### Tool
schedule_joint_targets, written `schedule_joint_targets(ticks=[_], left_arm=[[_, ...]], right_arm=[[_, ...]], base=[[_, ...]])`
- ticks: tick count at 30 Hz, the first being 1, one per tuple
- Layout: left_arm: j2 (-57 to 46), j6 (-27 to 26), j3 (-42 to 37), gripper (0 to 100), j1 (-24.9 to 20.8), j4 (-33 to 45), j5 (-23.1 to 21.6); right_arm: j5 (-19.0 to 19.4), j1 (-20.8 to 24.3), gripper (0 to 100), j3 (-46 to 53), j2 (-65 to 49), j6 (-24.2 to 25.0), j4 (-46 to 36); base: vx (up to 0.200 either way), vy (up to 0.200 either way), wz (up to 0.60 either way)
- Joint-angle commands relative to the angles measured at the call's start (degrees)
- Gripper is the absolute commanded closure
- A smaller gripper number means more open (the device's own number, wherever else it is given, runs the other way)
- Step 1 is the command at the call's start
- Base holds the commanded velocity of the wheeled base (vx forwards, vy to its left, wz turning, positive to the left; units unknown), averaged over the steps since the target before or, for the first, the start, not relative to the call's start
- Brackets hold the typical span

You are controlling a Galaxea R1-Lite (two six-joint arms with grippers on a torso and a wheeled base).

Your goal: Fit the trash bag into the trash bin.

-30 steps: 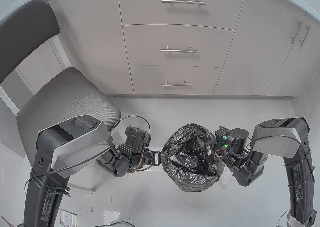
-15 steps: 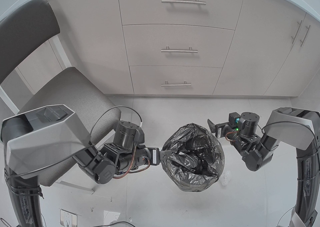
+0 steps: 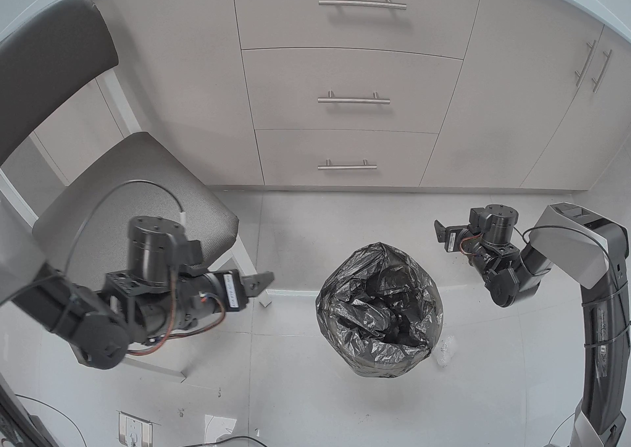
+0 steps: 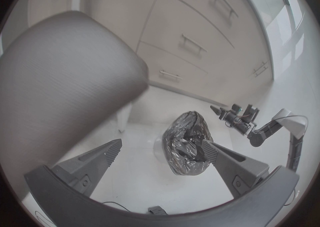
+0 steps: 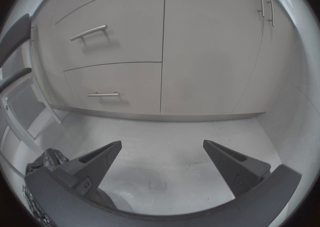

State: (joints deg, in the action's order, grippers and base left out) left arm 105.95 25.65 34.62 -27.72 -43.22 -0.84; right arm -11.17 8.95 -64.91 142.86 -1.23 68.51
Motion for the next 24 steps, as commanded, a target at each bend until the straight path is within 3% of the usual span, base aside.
schedule_joint_targets(ticks=[1,6,7,8,12,15,16,20,23,24], left_arm=[[-25.4,-3.7,-13.6,0,7.9,3.0,3.2],[-36.6,-6.7,-17.9,0,10.8,8.6,11.1],[-41.4,-6.6,-19.1,0,13.0,11.6,14.8],[-41.4,-6.6,-19.1,0,13.0,11.6,14.8],[-56.1,-7.1,-21.9,0,18.1,18.9,16.1],[-62.7,-7.2,-21.6,0,19.0,24.9,16.3],[-68.3,-7.2,-21.5,0,19.5,30.5,16.3],[-77.6,-7.2,-20.4,0,19.8,38.6,16.7],[-81.0,-7.1,-20.0,0,20.3,41.7,17.0],[-84.6,-6.9,-20.5,0,21.8,44.4,16.9]], right_arm=[[-2.9,-1.3,0,-15.6,7.5,0.3,-11.7],[-3.3,-1.2,0,-26.4,11.4,-3.3,-19.3],[-3.6,-1.5,0,-32.6,14.6,-5.2,-22.5],[-3.6,-1.5,0,-32.6,14.6,-5.2,-22.5],[-7.5,-3.9,0,-49.7,24.7,-11.6,-27.9],[-7.7,-4.8,0,-49.7,29.1,-12.1,-34.1],[-7.7,-5.5,0,-49.7,33.2,-12.1,-41.1],[-6.9,-6.5,0,-49.7,34.8,-11.4,-56.2],[-5.4,-6.5,0,-49.7,34.8,-10.2,-59.4],[-3.0,-6.5,0,-49.7,34.8,-9.7,-59.8]], base=[[0.000,0.000,0.00],[0.000,0.000,0.00],[0.000,0.000,0.00],[0.000,0.000,0.00],[0.000,0.000,0.00],[0.000,0.000,0.00],[0.000,0.000,0.00],[0.000,0.000,0.00],[0.000,0.000,0.00],[0.000,0.000,0.00]])
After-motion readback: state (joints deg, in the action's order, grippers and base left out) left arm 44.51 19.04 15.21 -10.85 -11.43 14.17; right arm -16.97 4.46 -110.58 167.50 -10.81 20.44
